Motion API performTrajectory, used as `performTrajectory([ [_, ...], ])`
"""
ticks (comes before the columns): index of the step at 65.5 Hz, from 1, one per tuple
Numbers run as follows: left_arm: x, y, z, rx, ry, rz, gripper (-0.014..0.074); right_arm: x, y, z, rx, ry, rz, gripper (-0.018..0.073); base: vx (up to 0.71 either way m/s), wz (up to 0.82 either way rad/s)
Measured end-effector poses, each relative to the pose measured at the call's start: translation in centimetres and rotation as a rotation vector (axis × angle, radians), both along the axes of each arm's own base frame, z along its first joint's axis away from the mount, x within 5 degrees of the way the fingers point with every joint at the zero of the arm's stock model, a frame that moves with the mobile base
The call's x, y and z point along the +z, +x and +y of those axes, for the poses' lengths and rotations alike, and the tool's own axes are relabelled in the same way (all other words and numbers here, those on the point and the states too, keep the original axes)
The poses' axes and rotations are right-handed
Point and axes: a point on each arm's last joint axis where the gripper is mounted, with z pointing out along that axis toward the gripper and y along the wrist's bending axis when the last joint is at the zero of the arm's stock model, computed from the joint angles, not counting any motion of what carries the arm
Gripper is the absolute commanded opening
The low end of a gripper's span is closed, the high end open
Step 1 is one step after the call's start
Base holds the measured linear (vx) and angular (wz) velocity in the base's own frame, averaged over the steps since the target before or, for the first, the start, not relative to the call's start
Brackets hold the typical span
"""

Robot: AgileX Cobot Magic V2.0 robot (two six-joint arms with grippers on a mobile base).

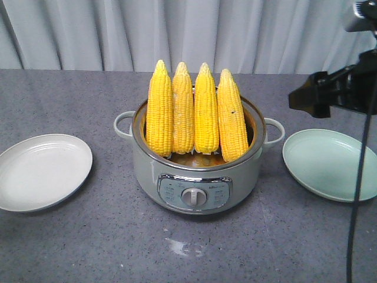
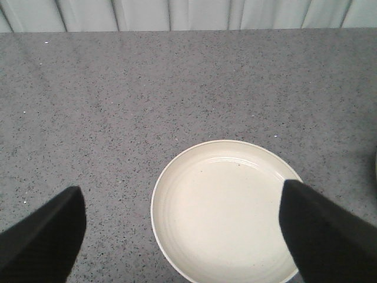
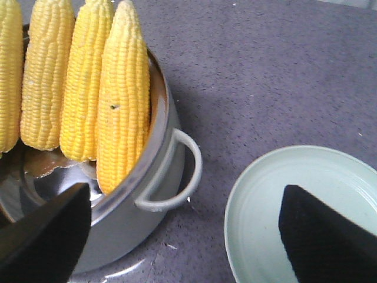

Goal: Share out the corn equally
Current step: 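Reach the right gripper to the corn cob nearest it and grasp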

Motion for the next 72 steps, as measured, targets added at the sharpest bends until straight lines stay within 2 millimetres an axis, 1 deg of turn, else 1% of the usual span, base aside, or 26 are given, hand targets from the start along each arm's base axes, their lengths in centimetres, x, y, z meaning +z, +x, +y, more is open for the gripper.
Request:
performTrajectory([
  [3,0.0,0.0,0.0,0.000,0.000,0.000,0.0589,-0.2,1.7,0.4,0.027,0.002,0.019,0.0605,0.00,0.00],
  [4,0.0,0.0,0.0,0.000,0.000,0.000,0.0589,-0.6,2.3,0.5,0.036,0.000,0.036,0.0605,0.00,0.00],
  [5,0.0,0.0,0.0,0.000,0.000,0.000,0.0589,-0.5,2.8,0.6,0.042,0.005,0.036,0.0603,0.00,0.00],
  [6,0.0,0.0,0.0,0.000,0.000,0.000,0.0589,-0.8,3.4,0.7,0.052,0.003,0.052,0.0602,0.00,0.00],
  [7,0.0,0.0,0.0,0.000,0.000,0.000,0.0589,-0.7,3.9,0.9,0.059,0.005,0.050,0.0601,0.00,0.00],
  [14,0.0,0.0,0.0,0.000,0.000,0.000,0.0589,-1.4,6.7,2.0,0.118,-0.014,0.088,0.0598,0.00,0.00],
  [17,0.0,0.0,0.0,0.000,0.000,0.000,0.0589,-1.6,8.1,2.9,0.145,-0.021,0.098,0.0597,0.00,0.00],
  [27,0.0,0.0,0.0,0.000,0.000,-0.001,0.0589,-2.3,10.9,5.7,0.222,-0.034,0.119,0.0595,0.00,0.00],
  [32,0.0,0.0,0.0,0.000,0.000,-0.001,0.0589,-3.0,12.0,6.7,0.242,-0.044,0.128,0.0594,0.00,0.00],
  [42,0.0,0.0,0.0,0.000,0.000,-0.001,0.0589,-3.9,13.7,8.0,0.247,-0.084,0.132,0.0594,0.00,0.00],
  [58,0.0,0.0,0.0,0.000,0.000,-0.001,0.0589,-5.7,14.8,8.6,0.244,-0.108,0.170,0.0582,0.00,0.00],
  [63,0.0,0.0,0.0,0.000,0.000,-0.001,0.0589,-6.0,14.9,8.7,0.242,-0.108,0.176,0.0543,0.00,0.00],
  [69,0.0,0.0,0.0,0.000,0.000,-0.001,0.0589,-6.0,14.9,8.7,0.242,-0.108,0.177,0.0465,0.00,0.00],
  [72,0.0,0.0,0.0,0.000,0.000,-0.001,0.0589,-6.0,14.9,8.7,0.242,-0.107,0.177,0.0412,0.00,0.00],
])
